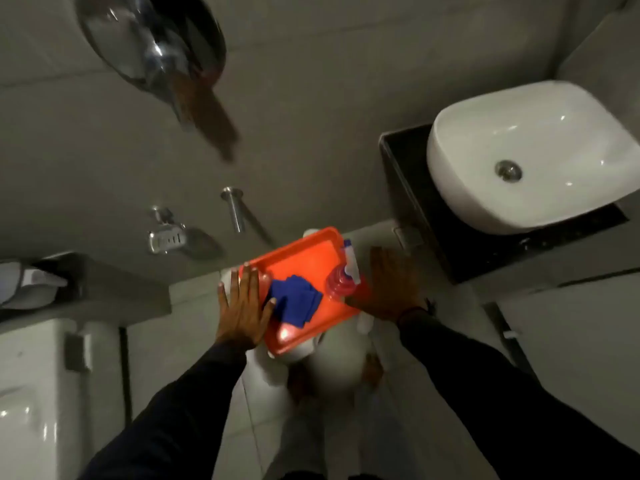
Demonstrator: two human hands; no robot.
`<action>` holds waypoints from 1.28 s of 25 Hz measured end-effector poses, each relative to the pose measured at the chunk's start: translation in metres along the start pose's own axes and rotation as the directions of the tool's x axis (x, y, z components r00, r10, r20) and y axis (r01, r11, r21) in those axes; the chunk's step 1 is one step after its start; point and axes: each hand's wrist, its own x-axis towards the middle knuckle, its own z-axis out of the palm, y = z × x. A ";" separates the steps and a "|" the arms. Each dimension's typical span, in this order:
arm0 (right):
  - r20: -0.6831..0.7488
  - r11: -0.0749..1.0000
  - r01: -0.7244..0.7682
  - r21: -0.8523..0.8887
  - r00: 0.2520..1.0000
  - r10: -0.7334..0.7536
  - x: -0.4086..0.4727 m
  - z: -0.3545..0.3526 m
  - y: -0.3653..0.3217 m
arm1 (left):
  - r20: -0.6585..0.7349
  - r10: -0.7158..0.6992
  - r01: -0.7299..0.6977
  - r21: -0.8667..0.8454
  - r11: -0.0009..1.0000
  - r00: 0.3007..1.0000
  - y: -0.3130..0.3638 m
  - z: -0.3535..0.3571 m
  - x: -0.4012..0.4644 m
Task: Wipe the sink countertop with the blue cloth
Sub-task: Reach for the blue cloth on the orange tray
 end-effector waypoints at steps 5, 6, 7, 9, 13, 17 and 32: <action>0.199 0.790 -0.311 0.528 0.950 0.241 0.035 0.085 -0.007 | -0.019 0.046 -0.045 0.039 0.998 0.999 -0.017 0.056 -0.010; 0.178 0.716 -0.324 0.619 0.945 0.274 0.037 0.090 -0.014 | -0.014 0.041 -0.041 0.024 0.999 0.999 -0.017 0.064 -0.008; 0.149 0.608 -0.312 0.730 0.941 0.304 0.042 0.097 -0.018 | 0.001 0.020 -0.020 0.007 1.000 1.000 -0.016 0.070 -0.006; 0.136 0.476 -0.319 0.819 0.915 0.379 0.058 0.093 -0.034 | 0.024 -0.011 0.011 -0.001 1.000 1.000 -0.015 0.076 0.000; 0.286 0.298 -0.403 0.865 0.885 0.367 0.089 0.078 -0.038 | 0.066 -0.043 0.041 0.027 0.999 0.997 -0.013 0.074 0.003; 0.544 0.047 -0.563 0.825 0.814 0.202 0.098 0.046 -0.030 | 0.084 -0.062 0.061 0.015 0.998 0.994 -0.010 0.069 0.003; 0.746 0.795 -0.567 0.216 0.621 0.240 -0.006 0.100 -0.072 | 0.067 -0.055 0.056 -0.021 0.998 0.996 -0.014 0.081 0.005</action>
